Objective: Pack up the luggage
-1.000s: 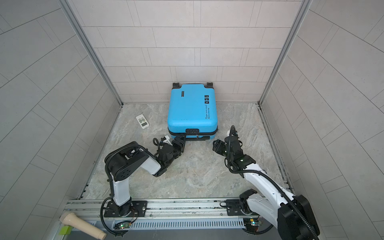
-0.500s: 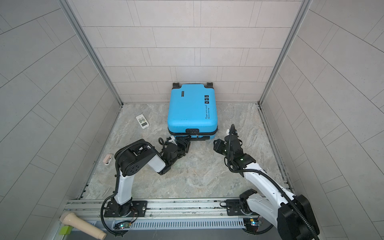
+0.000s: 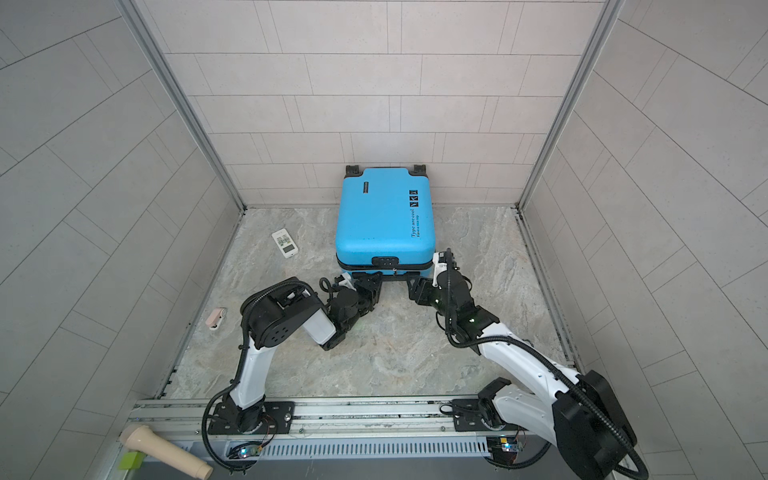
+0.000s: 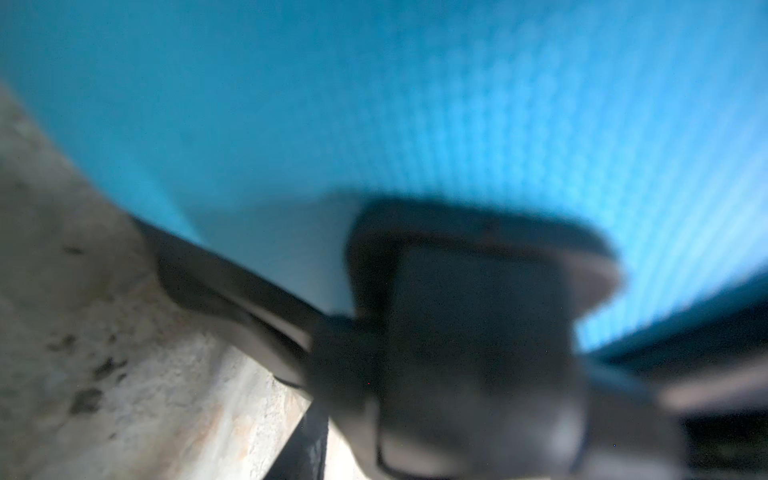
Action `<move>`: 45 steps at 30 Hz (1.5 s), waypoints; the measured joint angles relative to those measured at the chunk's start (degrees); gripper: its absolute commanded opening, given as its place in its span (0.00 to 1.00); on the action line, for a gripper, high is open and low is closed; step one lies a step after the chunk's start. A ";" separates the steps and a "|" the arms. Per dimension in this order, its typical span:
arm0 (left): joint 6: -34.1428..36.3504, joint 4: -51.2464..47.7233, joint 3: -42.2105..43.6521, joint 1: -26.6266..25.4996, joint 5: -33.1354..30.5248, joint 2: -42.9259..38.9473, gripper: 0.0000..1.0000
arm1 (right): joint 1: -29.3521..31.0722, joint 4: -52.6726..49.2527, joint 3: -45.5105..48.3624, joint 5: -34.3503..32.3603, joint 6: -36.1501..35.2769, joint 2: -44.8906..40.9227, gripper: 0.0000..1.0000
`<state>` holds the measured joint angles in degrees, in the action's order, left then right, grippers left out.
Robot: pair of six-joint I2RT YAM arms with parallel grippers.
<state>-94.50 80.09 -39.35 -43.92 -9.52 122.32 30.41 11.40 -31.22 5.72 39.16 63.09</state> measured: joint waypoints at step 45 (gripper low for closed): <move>0.04 2.82 -1.95 0.17 0.92 1.95 0.00 | 1.46 37.53 -1.88 -5.75 -8.28 31.82 0.36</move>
<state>-94.45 82.91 -41.30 -43.75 -8.60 124.27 31.88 48.93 -33.10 -0.03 30.87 94.91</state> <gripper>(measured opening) 0.197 0.374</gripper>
